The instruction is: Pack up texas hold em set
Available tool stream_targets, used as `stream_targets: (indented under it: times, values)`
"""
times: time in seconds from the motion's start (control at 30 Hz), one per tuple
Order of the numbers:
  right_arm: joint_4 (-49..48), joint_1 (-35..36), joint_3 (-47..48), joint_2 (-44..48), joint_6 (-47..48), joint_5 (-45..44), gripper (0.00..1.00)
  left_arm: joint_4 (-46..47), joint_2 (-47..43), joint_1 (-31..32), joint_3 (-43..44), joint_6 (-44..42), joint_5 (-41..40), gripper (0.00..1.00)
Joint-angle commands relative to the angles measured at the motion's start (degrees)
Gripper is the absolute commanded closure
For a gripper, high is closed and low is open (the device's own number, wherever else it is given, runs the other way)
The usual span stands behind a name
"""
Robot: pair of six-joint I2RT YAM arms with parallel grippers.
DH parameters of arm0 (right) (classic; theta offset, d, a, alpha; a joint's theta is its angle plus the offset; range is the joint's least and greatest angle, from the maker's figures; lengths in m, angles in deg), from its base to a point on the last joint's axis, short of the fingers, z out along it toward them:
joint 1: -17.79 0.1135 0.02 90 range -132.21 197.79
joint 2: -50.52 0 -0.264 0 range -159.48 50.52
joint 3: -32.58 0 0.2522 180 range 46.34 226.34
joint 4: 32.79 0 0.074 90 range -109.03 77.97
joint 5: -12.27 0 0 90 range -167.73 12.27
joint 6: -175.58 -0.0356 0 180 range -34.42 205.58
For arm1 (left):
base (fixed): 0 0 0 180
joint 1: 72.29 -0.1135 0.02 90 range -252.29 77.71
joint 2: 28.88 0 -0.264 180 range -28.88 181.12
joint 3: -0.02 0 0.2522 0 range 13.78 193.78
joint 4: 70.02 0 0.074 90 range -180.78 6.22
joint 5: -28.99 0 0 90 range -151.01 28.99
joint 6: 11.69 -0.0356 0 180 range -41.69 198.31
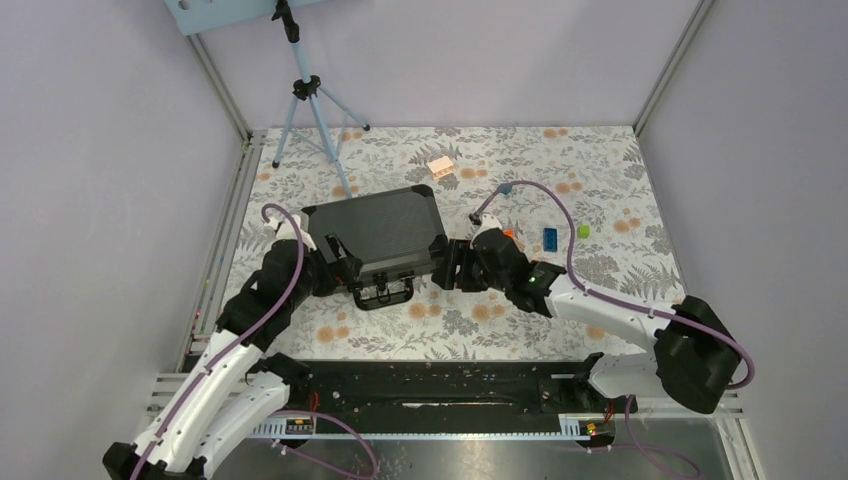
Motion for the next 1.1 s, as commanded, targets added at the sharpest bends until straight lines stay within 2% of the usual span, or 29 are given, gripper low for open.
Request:
stream_targets:
  times: [0.0, 0.27, 0.37, 0.5, 0.7, 0.77, 1.07]
  values:
    - [-17.16, 2.42, -3.0, -2.5, -7.61, -1.26, 0.36, 6.07, 3.93, -0.37, 2.33, -1.27, 0.25, 0.07]
    - [-25.09, 9.06, 0.08, -12.35, -9.23, -3.28, 0.44, 8.27, 10.91, -1.35, 5.57, -6.69, -2.45, 0.12]
    - [-27.62, 9.88, -0.28, -14.68, -9.3, -5.15, 0.47, 8.48, 13.04, -2.5, 6.49, -7.95, -3.15, 0.16]
    - [-28.74, 10.26, -0.64, -16.51, -7.41, -6.87, 0.49, 9.7, 15.47, -3.76, 7.55, -9.17, -3.58, 0.17]
    - [-30.21, 11.05, 1.14, -20.81, -5.77, -5.65, 0.67, 10.74, 19.48, -6.04, 9.15, -12.16, -2.69, 0.19]
    - [-30.6, 11.61, 1.93, -22.23, -4.63, -5.79, 0.7, 10.15, 20.93, -6.07, 10.22, -13.62, -2.25, 0.2]
    - [-30.24, 12.62, 4.72, -26.26, -3.24, -7.37, 0.74, 9.25, 24.58, -6.27, 10.96, -14.6, -0.73, 0.25]
